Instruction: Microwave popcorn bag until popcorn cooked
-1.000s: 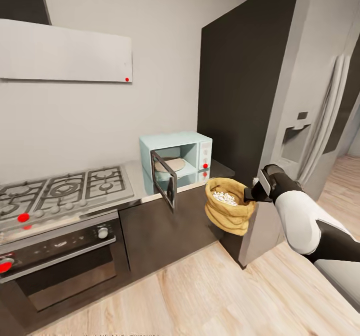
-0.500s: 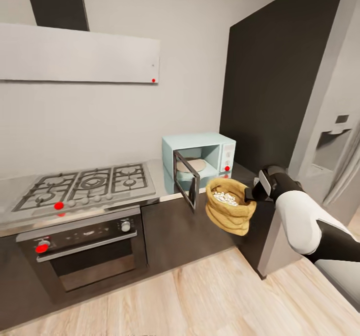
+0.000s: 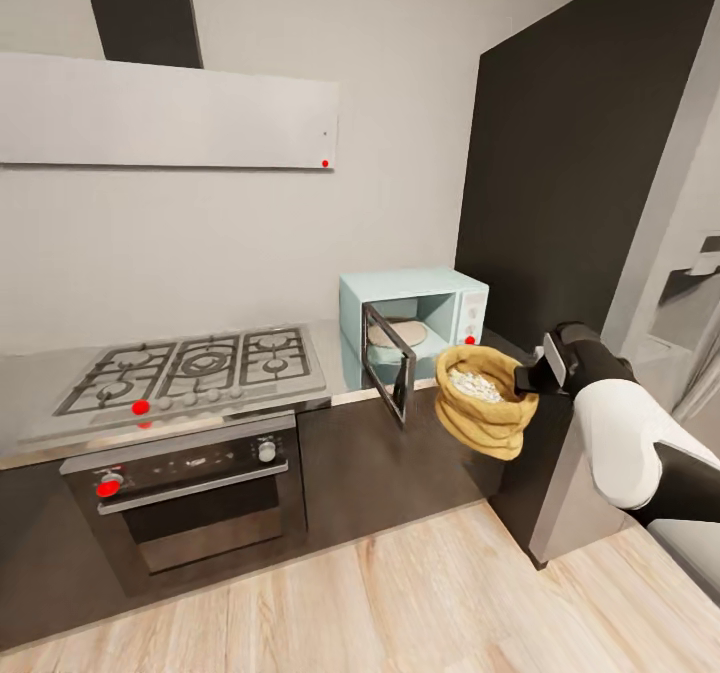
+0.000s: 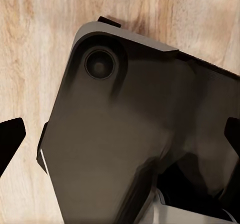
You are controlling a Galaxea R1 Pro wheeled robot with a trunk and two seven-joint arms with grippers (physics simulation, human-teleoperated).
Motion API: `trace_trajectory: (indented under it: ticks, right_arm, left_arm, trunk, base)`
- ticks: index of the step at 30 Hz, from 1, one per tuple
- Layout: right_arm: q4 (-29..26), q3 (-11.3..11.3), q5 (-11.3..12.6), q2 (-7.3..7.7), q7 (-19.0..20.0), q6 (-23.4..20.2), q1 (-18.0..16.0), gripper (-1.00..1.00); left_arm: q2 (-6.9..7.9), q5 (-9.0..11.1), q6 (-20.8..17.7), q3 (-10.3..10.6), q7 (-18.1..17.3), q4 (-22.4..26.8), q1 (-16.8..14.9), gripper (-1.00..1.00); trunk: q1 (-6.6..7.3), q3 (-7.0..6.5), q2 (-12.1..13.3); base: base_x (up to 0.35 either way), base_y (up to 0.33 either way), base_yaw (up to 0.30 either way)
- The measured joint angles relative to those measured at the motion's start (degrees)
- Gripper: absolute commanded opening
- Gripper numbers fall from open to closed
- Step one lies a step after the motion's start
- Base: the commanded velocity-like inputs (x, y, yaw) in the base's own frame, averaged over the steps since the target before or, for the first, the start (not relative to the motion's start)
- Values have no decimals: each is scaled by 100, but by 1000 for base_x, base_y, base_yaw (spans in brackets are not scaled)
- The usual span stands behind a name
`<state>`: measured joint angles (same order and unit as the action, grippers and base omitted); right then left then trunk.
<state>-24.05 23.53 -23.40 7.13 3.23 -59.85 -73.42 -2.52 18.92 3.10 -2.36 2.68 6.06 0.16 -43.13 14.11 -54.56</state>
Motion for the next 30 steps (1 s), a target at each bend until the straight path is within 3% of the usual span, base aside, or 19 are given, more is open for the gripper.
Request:
trace_trajectory:
  ticks: [15,22,30]
  right_arm:
    - [-6,-9,18,23,-3,0,0,-100]
    - [-6,-9,14,22,-32,0,0,-100]
    - [-11,-5,10,20,-36,-2,-1,-100]
  left_arm:
    - [9,-2,-1,10,-9,-36,0,100]
    - [9,-1,0,4,-9,-17,0,100]
    - [9,-2,-6,10,-11,-33,0,100]
  trunk:
    - [3,0,-1]
    - [0,0,-1]
    - [0,0,0]
  base:
    - [278,0,0]
    - [34,-24,0]
    - [0,-264,0]
